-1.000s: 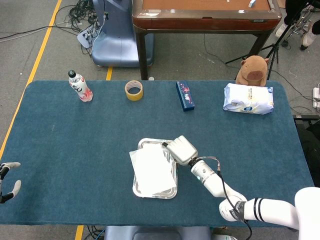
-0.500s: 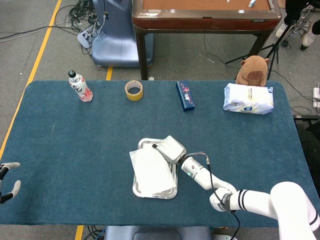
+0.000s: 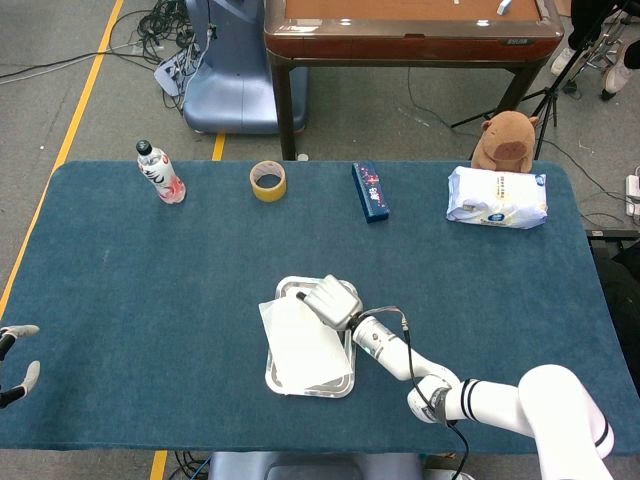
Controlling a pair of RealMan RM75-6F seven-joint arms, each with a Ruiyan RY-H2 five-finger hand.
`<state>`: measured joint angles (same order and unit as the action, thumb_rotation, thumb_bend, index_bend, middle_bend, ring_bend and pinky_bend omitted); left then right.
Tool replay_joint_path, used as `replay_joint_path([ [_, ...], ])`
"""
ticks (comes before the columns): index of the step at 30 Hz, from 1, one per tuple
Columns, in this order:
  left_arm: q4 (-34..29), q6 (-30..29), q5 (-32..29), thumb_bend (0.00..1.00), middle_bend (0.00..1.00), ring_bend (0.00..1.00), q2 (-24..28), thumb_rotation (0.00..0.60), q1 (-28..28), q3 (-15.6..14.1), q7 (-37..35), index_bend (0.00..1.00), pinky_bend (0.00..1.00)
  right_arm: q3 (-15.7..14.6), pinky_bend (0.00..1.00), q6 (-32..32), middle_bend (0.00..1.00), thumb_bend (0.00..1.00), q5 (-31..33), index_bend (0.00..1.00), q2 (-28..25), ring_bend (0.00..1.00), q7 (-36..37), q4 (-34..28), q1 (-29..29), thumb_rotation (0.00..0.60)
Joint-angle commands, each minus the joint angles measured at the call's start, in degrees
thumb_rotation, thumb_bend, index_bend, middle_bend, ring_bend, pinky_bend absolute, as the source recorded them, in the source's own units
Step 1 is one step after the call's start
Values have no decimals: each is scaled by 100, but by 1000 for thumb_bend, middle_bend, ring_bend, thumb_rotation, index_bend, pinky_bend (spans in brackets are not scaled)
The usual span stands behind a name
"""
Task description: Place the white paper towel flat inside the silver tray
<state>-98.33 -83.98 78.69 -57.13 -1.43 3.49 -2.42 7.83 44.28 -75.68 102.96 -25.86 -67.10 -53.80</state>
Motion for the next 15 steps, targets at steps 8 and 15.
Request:
replay_joint_path([
  [8, -12, -22, 34, 382, 307, 227, 20, 600, 14, -11, -29, 293, 399, -45, 1000, -22, 1000, 1000, 73, 318, 233, 1000, 54, 219, -8, 600],
  [15, -19, -54, 45, 382, 307, 227, 41, 600, 31, -8, -65, 293, 399, -73, 1000, 3, 1000, 1000, 142, 318, 324, 1000, -26, 289, 23, 600],
])
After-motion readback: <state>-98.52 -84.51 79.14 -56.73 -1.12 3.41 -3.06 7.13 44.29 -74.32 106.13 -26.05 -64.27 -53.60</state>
